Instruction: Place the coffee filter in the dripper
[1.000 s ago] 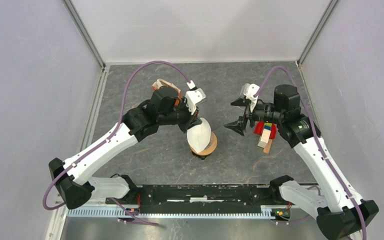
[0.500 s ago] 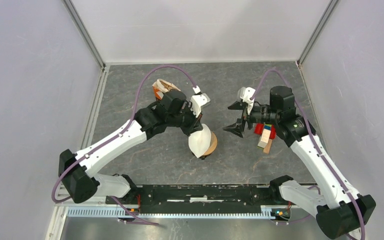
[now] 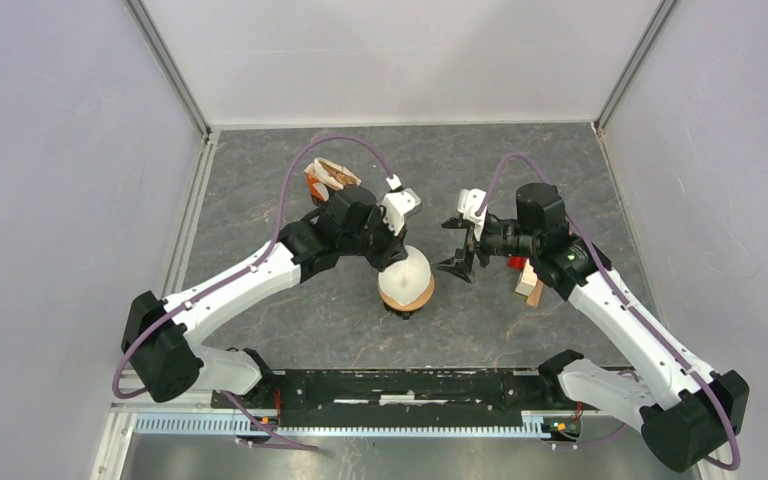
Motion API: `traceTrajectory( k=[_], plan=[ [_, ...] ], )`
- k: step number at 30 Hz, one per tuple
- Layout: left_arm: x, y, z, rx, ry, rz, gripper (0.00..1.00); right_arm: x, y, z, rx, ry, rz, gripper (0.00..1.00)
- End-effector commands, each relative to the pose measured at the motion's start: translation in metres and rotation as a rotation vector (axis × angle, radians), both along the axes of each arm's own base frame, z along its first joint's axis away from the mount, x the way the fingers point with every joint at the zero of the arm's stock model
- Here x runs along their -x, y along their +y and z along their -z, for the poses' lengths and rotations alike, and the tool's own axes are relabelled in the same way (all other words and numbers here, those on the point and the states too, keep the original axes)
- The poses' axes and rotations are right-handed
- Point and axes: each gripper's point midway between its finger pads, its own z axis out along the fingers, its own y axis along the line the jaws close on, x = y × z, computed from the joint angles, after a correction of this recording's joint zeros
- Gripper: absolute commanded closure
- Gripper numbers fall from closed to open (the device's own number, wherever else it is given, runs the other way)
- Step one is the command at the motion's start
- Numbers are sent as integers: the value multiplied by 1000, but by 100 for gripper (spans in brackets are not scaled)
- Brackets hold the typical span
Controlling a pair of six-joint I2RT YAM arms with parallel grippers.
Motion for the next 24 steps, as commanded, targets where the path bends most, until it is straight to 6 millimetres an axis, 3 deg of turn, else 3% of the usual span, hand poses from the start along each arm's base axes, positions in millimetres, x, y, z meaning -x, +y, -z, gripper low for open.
traceTrajectory(
  k=[1, 4, 24],
  plan=[
    [-12, -3, -10, 24, -95, 10, 77, -12, 0, -1, -12, -23, 50, 11],
    [-14, 0, -9, 6, -129, 17, 70, -12, 0, 3, -6, -12, 57, 11],
    [-12, 5, -24, -18, -230, 98, 52, -12, 1, 10, 0, 15, 48, 11]
  ],
)
